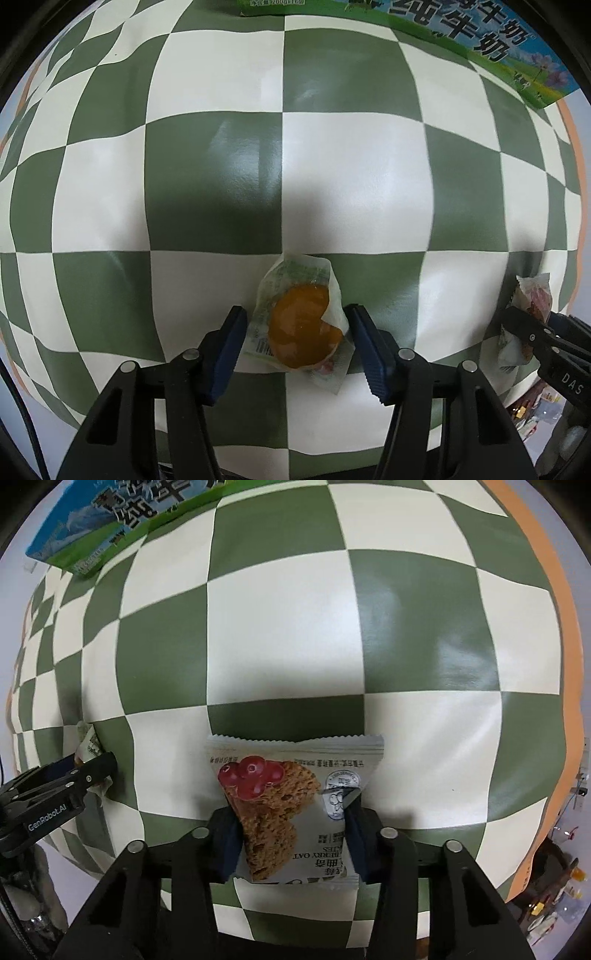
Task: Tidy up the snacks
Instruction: 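Close the left tool on the orange egg-yolk packet while the right tool holds the oat bar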
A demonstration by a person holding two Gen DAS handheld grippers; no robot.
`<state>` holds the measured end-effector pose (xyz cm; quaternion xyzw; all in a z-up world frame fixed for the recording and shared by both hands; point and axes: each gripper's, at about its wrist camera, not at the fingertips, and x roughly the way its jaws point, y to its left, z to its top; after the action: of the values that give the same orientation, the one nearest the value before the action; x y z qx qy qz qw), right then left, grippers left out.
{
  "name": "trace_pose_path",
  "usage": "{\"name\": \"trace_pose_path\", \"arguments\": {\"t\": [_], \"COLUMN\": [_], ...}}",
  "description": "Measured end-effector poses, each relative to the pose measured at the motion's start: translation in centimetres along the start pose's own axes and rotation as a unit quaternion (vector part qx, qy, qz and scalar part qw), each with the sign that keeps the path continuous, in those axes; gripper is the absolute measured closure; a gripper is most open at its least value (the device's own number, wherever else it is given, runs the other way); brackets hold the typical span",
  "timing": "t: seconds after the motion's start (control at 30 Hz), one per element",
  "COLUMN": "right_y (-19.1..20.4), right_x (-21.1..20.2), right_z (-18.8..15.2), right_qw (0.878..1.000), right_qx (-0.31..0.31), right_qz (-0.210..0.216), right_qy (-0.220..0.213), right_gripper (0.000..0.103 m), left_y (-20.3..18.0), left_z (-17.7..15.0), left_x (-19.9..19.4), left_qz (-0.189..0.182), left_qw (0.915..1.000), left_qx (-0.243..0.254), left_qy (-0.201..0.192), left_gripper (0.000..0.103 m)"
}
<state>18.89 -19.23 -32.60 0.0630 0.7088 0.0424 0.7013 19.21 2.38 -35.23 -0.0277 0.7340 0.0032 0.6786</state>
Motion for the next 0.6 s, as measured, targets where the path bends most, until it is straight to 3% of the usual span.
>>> {"name": "trace_pose_path", "arguments": {"t": [0.2, 0.33, 0.47, 0.6], "right_y": [-0.3, -0.5, -1.0, -0.7], "right_x": [-1.7, -0.9, -0.6, -0.1], "right_z": [-0.4, 0.8, 1.6, 2.0], "right_qw": [1.000, 0.999, 0.998, 0.998], "right_qx": [-0.002, 0.013, 0.017, 0.012], "right_qz": [0.014, 0.030, 0.058, 0.042], "right_qy": [-0.007, 0.017, 0.034, 0.046], "right_gripper": [0.055, 0.052, 0.027, 0.027], "left_y": [-0.3, 0.6, 1.1, 0.6], "left_z": [-0.6, -0.4, -0.4, -0.7], "left_x": [-0.6, 1.7, 2.2, 2.0], "left_qz": [-0.025, -0.064, -0.081, -0.054], "left_qw": [0.9997, 0.9967, 0.9950, 0.9976], "left_qx": [-0.004, -0.027, -0.030, -0.022], "left_qy": [-0.003, 0.043, 0.049, 0.039], "left_gripper": [0.047, 0.041, 0.037, 0.044]}}
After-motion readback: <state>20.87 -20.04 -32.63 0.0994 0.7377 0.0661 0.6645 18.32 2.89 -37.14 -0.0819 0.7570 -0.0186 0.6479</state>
